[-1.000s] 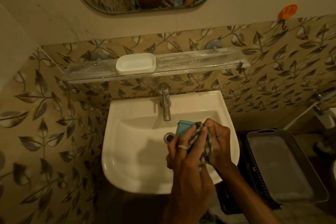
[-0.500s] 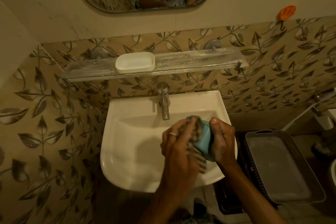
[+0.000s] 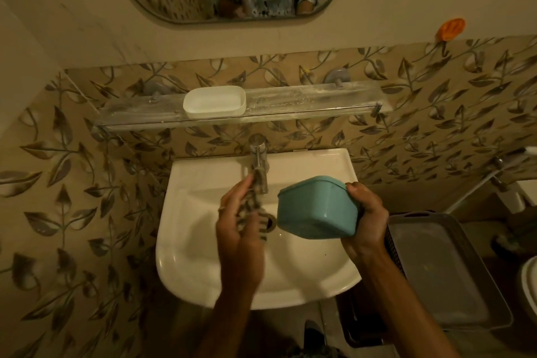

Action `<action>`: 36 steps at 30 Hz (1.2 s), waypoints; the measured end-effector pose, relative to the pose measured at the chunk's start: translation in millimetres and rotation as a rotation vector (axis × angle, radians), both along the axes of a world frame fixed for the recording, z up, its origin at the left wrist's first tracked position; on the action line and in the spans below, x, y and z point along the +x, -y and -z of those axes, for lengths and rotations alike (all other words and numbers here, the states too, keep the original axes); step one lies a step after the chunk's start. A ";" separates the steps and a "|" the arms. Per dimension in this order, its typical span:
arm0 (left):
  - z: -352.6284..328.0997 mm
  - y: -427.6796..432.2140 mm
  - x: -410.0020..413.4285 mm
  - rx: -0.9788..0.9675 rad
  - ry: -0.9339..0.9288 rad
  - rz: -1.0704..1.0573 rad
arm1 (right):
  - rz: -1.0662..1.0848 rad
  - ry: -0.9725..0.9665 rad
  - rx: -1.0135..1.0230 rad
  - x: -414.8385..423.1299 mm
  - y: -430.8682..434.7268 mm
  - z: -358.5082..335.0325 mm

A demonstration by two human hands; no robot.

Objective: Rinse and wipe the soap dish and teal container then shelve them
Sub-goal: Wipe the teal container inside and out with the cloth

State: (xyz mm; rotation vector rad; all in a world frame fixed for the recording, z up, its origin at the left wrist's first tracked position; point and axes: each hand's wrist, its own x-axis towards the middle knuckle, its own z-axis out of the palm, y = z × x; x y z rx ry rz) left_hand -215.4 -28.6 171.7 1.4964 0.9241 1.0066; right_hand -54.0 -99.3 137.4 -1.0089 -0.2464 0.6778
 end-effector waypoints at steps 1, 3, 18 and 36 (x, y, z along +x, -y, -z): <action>-5.4 10.9 4.7 0.106 -0.027 0.048 | 0.049 -0.006 -0.036 -3.0 -2.1 0.7; -11.5 34.3 16.7 0.299 -0.142 0.168 | 0.096 0.021 -0.080 -9.7 -7.0 -1.6; -9.7 64.2 22.6 0.450 -0.205 0.186 | 0.085 0.084 -0.163 -13.8 7.6 -10.1; 20.4 -6.6 -7.7 -0.462 0.250 0.156 | -0.085 0.767 -0.263 -7.1 19.8 8.2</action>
